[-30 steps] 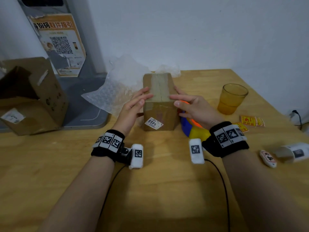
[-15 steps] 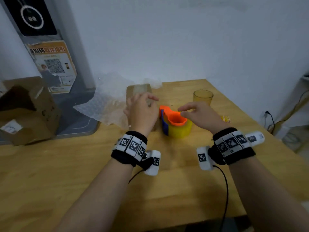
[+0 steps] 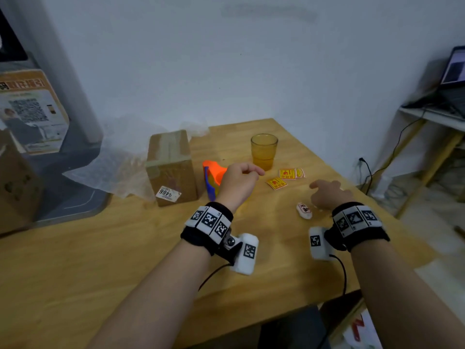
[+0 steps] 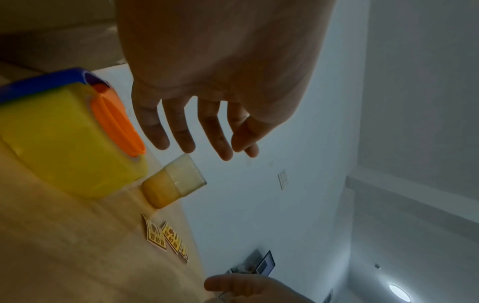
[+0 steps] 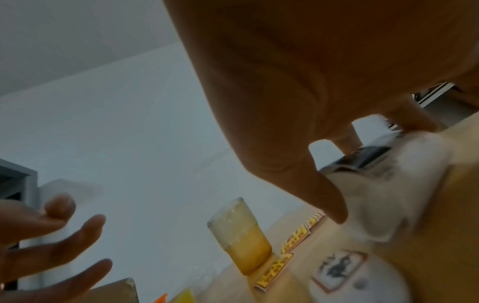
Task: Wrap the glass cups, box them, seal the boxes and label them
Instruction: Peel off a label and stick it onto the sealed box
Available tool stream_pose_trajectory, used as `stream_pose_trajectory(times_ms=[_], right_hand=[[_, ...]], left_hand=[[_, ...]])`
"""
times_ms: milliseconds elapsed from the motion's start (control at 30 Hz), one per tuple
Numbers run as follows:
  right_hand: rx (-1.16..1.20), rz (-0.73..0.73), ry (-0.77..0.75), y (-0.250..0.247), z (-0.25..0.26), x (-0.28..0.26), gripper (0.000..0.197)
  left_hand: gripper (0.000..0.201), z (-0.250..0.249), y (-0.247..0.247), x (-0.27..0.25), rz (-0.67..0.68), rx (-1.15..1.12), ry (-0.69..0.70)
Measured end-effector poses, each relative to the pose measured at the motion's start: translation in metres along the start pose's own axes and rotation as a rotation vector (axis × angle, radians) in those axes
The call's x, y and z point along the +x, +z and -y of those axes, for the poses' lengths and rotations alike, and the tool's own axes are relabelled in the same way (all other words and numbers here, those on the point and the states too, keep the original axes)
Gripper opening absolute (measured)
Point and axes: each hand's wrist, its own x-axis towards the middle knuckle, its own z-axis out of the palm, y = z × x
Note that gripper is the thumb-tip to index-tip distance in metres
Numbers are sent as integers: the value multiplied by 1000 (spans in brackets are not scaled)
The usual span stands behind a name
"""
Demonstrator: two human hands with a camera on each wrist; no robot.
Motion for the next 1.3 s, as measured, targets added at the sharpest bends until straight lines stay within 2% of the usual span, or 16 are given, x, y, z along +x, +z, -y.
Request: stream_pose_trajectory(times_ms=[133,200,367,500,633,733,833,1000,1133,1200,1300], right_hand=[[111,-59,-3,1,-6,-4,45],[192,-121,-64,-3,-3,-6,46],[582,-190,-449,-21,31,-26,58],[664,-168,-675,-24,72,-48,64],[633,-176,-772,-14,98,-57,64],[601,-165,-772,-10,106,-58,70],[566,-190,-749,-13,104,-58,74],[557,-238,-675,-20,91,-52,72],[516,-309,-595,-29,72,-41,68],[479,-381,-536,-35,64,-37,63],[456,-443,-533,-46,62,-35,61]], left_hand=[[33,-2,8,2,31,-32,-15],[29,-3,9,2,46,-44,-11],[17,-2,3,5,129,-138,-114],[34,-2,-10,9,145,-166,-162],[30,1,-23,14,44,-248,-139],[19,8,-27,19,-36,-345,-123],[12,15,-24,27,-112,-335,-138],[19,18,-5,33,-109,-372,-94],[19,19,5,37,-141,-407,-149],[17,20,11,39,-102,-400,-205],[16,20,29,38,92,-340,-288]])
